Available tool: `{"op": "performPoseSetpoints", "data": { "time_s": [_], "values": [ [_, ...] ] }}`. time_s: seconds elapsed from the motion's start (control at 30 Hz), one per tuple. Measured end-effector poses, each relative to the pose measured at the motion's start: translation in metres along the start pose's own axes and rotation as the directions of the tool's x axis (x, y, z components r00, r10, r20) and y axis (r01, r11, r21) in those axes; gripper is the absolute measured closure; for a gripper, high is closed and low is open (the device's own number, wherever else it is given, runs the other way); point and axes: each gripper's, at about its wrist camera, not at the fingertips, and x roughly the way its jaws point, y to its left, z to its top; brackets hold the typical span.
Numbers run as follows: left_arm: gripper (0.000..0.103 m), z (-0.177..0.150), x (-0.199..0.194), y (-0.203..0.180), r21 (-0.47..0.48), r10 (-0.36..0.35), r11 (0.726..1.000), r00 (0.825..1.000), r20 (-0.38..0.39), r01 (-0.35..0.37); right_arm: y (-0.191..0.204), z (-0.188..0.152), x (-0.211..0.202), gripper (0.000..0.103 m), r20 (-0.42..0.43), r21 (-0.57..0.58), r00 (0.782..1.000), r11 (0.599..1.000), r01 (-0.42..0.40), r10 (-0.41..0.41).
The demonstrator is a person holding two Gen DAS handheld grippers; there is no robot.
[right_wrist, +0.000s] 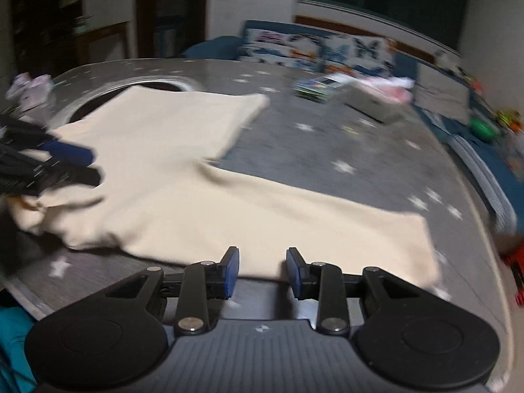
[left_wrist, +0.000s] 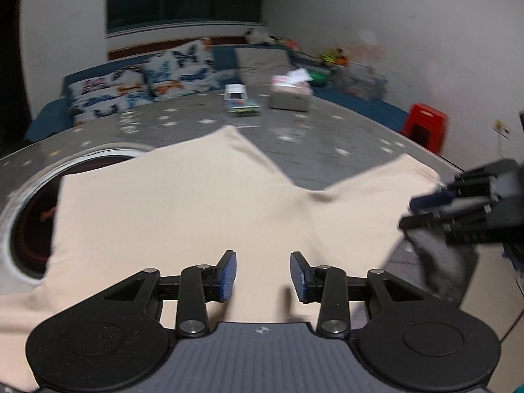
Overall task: Fold clothes
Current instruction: 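Grasp a cream sweatshirt sleeve with the right gripper and lift it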
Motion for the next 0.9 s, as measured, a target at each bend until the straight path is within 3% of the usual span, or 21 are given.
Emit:
{"op": "performPoseSetpoints", "data": {
  "time_s": [0.17,0.27,0.47,0.63,0.77,0.9],
  "values": [
    [0.063,-0.007,0.009,-0.017,0.04,-0.038,0.998,0.999,-0.036,0.039,-0.045,-0.011,-0.008,0.072,0.008,0.136,0.991,0.982,0.13,-0.132],
    [0.063,-0.01,0.009,-0.02,0.049,-0.038,0.998,0.998,-0.042,0.04,-0.075,-0.017,-0.008,0.072,-0.001,0.252,0.981,0.949,0.188,-0.194],
    [0.061,-0.013,0.008,-0.021,0.058,-0.036,0.998,0.998,-0.046,0.038,-0.106,-0.028,-0.002,0.074,0.003,0.397,0.98,0.899,0.183,-0.2],
    [0.058,-0.013,0.007,-0.021,0.068,-0.032,0.997,0.998,-0.048,0.035,-0.107,-0.025,-0.001,0.098,0.032,0.407,0.978,0.896,0.175,-0.205],
    [0.056,-0.014,0.006,-0.022,0.076,-0.038,0.996,0.998,-0.05,0.042,-0.111,-0.014,-0.015,0.099,0.085,0.396,0.959,0.893,0.216,-0.27],
    [0.053,-0.015,0.007,-0.024,0.09,-0.036,0.995,0.998,-0.046,0.04,-0.11,-0.014,-0.01,0.099,0.075,0.378,0.959,0.898,0.226,-0.273]
  ]
}}
